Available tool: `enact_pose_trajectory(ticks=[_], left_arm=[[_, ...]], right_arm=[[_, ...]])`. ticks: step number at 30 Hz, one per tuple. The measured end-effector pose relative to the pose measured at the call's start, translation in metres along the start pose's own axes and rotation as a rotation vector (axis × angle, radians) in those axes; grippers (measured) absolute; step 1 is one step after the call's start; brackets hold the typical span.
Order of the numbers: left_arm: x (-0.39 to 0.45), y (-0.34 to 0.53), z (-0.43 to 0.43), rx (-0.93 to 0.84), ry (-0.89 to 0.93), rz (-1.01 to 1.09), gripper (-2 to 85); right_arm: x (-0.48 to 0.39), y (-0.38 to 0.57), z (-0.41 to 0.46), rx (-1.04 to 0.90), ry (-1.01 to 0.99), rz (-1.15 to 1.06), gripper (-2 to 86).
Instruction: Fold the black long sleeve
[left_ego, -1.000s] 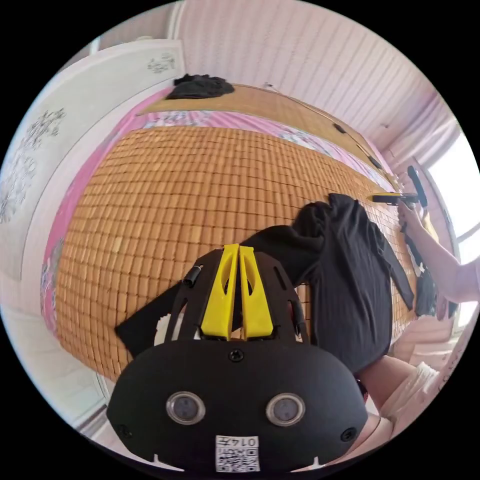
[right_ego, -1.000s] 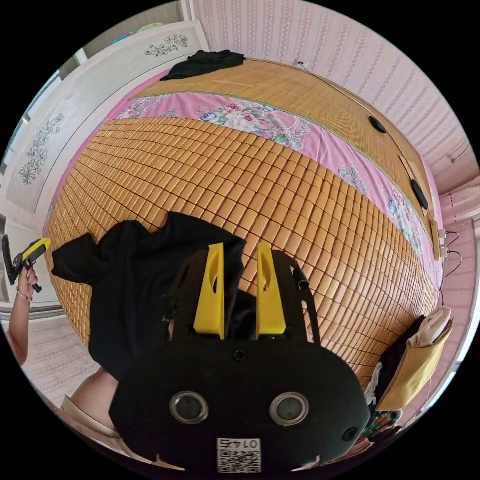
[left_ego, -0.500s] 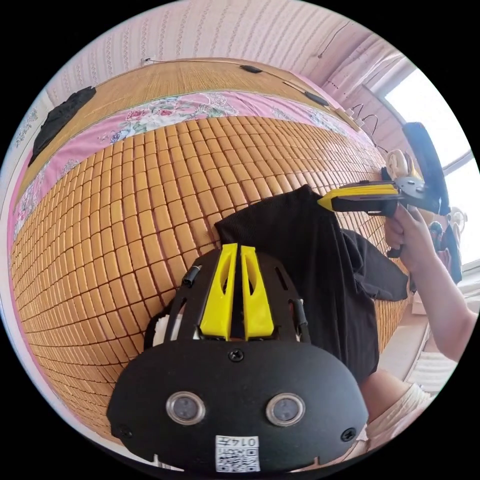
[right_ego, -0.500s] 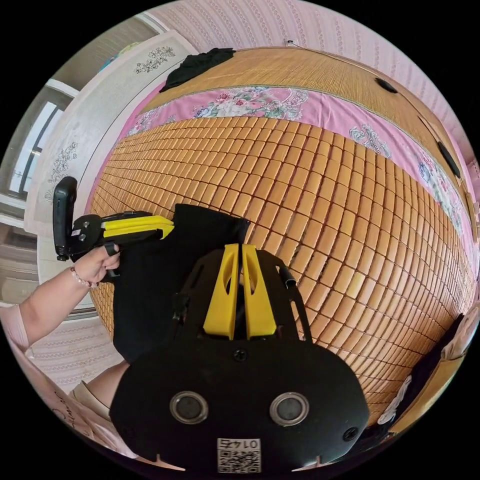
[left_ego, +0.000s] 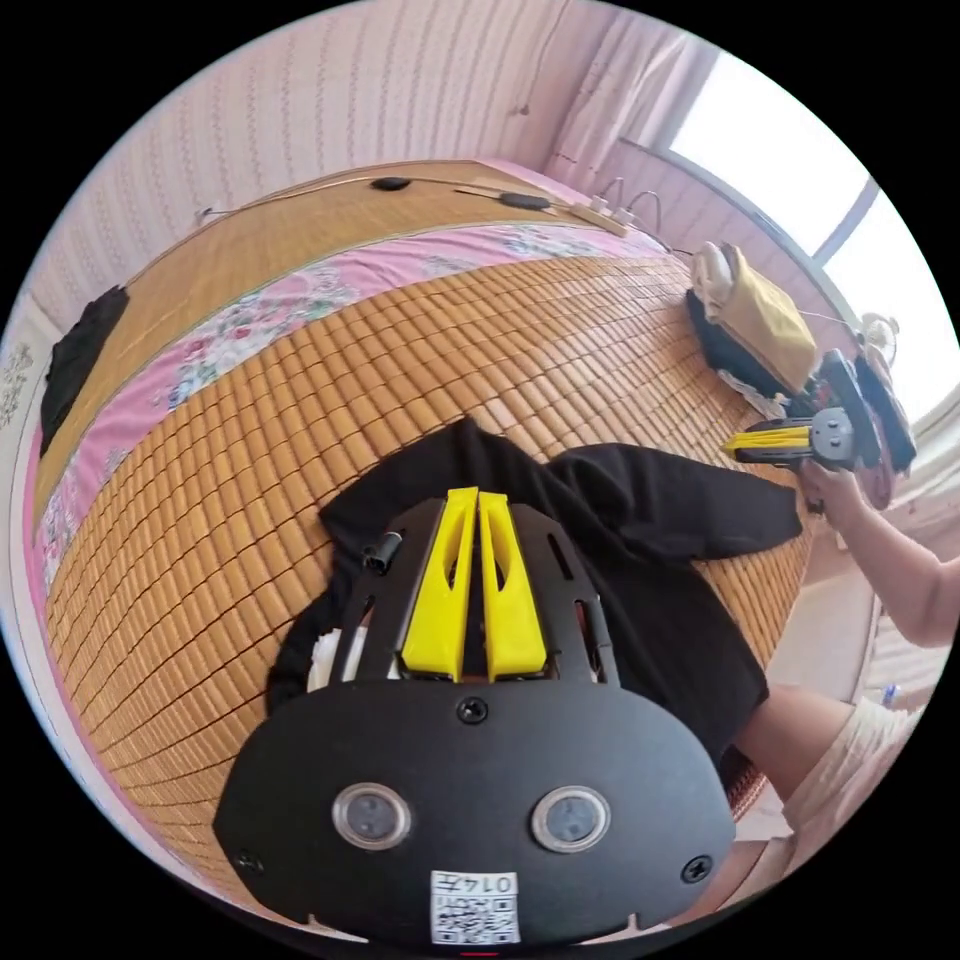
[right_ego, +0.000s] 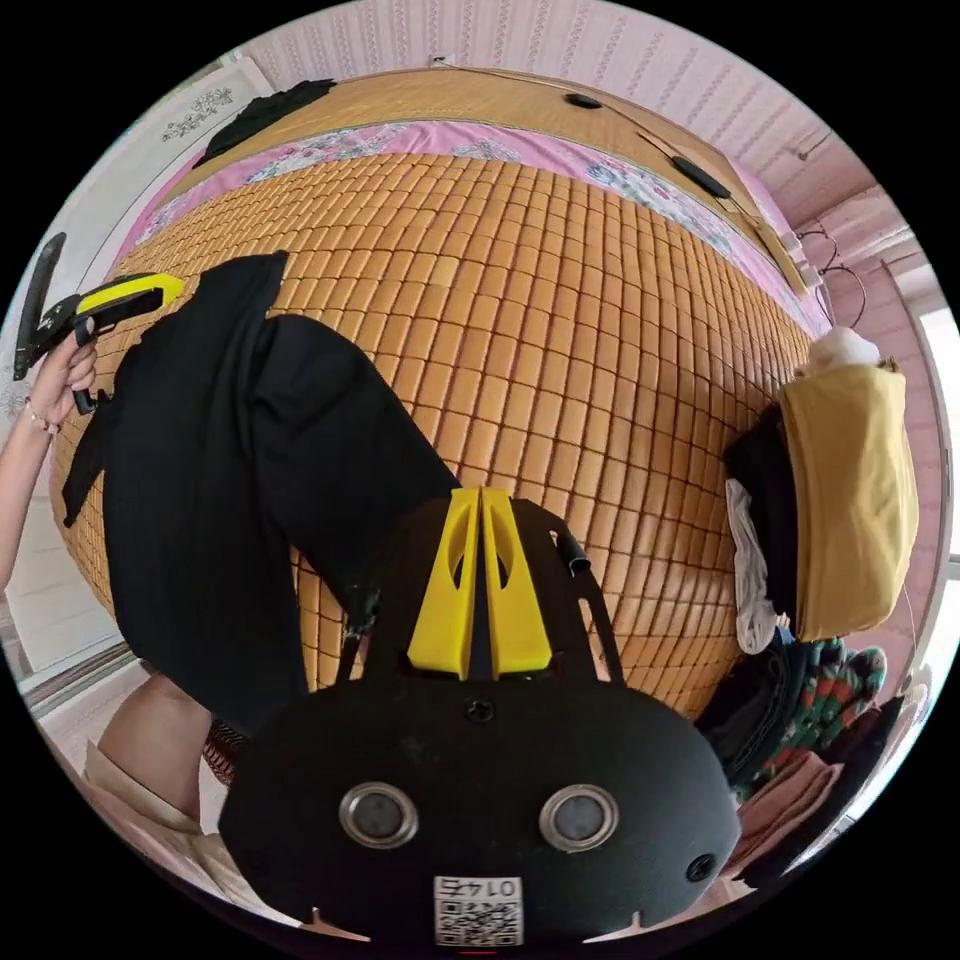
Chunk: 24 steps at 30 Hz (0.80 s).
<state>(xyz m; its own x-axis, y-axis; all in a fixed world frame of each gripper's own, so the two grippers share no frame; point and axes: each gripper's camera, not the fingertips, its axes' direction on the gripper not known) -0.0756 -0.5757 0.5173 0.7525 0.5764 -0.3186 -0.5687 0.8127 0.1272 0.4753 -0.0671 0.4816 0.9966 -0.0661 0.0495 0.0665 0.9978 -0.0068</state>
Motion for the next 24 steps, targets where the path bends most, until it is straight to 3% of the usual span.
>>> enact_pose_trajectory(ticks=[4,8,11,15,18,24], left_arm=[[0.070,-0.056,0.055,-0.104,0.042,0.110,1.6],[0.117,-0.098,0.105,-0.268,0.003,0.156,1.4],[0.143,-0.121,0.103,-0.220,-0.065,0.187,-0.5],[0.175,-0.156,0.115,-0.176,-0.077,0.203,-0.9],[0.197,-0.167,0.119,-0.150,-0.149,0.275,-1.0],[0.213,-0.166,0.114,-0.138,-0.120,0.259,-1.0]], right_arm=[[0.037,0.071,0.039,-0.124,0.030,0.187,-0.9],[0.057,0.111,0.046,-0.025,-0.036,0.287,-0.9],[0.064,0.133,0.057,-0.010,0.064,0.303,-0.8],[0.079,0.158,0.063,0.055,-0.077,0.281,-0.9],[0.091,0.183,0.069,0.067,0.073,0.397,-0.7],[0.104,0.244,0.056,0.143,-0.085,0.453,-0.7]])
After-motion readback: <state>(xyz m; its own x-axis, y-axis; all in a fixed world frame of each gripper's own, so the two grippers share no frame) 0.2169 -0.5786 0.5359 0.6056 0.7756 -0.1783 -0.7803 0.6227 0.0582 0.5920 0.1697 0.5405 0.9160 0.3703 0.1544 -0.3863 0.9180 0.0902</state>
